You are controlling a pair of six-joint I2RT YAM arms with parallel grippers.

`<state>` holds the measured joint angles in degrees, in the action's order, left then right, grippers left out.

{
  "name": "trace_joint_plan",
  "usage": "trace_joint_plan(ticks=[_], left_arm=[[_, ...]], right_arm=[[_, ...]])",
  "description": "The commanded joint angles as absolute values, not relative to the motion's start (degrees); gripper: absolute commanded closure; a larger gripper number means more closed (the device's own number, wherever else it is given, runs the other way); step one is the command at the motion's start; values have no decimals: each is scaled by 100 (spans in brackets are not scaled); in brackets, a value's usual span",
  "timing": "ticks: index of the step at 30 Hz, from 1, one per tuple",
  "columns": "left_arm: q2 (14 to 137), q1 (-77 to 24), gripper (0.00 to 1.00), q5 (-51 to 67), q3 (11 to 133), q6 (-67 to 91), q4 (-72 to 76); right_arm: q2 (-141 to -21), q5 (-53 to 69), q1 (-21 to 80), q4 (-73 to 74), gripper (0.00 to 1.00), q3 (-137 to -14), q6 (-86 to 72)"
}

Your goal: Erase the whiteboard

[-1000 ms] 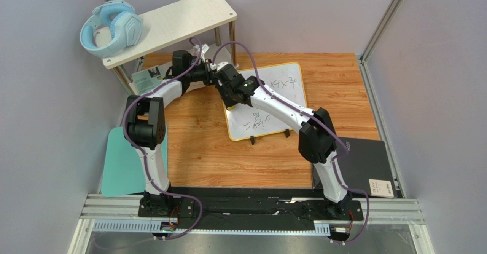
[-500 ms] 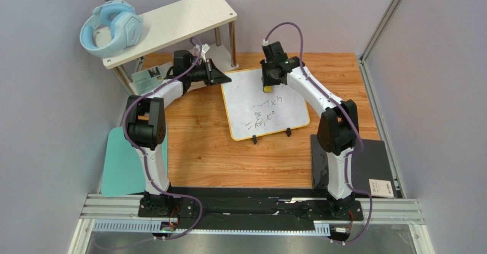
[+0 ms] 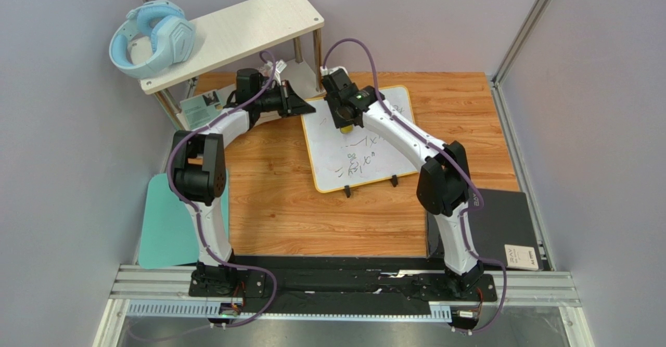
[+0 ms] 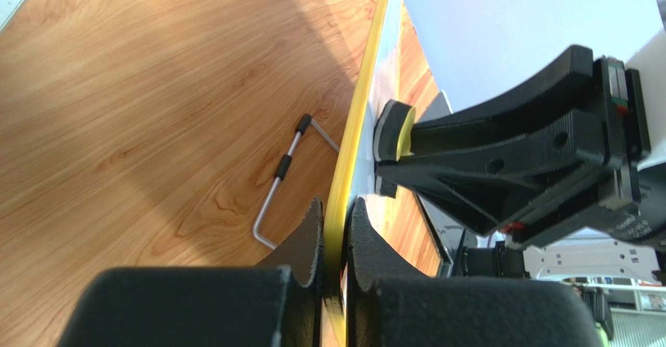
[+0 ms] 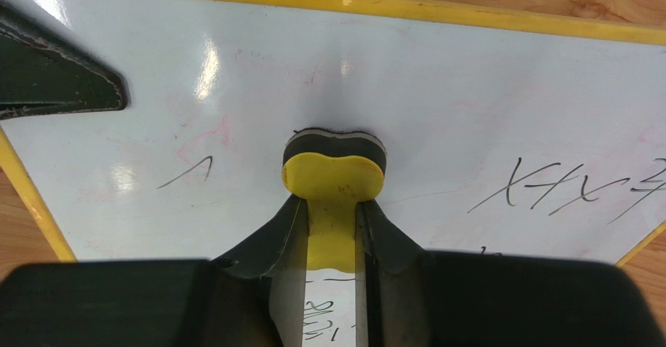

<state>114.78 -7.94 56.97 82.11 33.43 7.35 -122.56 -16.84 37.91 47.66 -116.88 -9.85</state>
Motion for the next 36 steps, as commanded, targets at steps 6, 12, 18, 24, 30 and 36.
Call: trace_joint_plan(ticks=[6, 12, 18, 24, 30, 36], left_arm=[[11285, -844, 100, 4764, 8218, 2048, 984], [11294, -844, 100, 4720, 8209, 2057, 1002], [11276, -844, 100, 4720, 8226, 2030, 958], [11276, -844, 100, 4737, 8209, 2030, 967], [11259, -844, 100, 4781, 8218, 2004, 958], [11259, -844, 100, 4755, 8218, 1986, 923]], right_arm=[[-12218, -1554, 2559, 3781, 100, -10155, -1670], [-11909, -1985, 1732, 3384, 100, -9677, -1687], [-12006, -1469, 1792, 3419, 100, -9782, -1363], [-11874, -651, 2460, 3384, 100, -9852, -1028], [-12058, -255, 2628, 3428, 100, -10589, -1081], [-12498, -544, 2566, 3507, 100, -11346, -1186]])
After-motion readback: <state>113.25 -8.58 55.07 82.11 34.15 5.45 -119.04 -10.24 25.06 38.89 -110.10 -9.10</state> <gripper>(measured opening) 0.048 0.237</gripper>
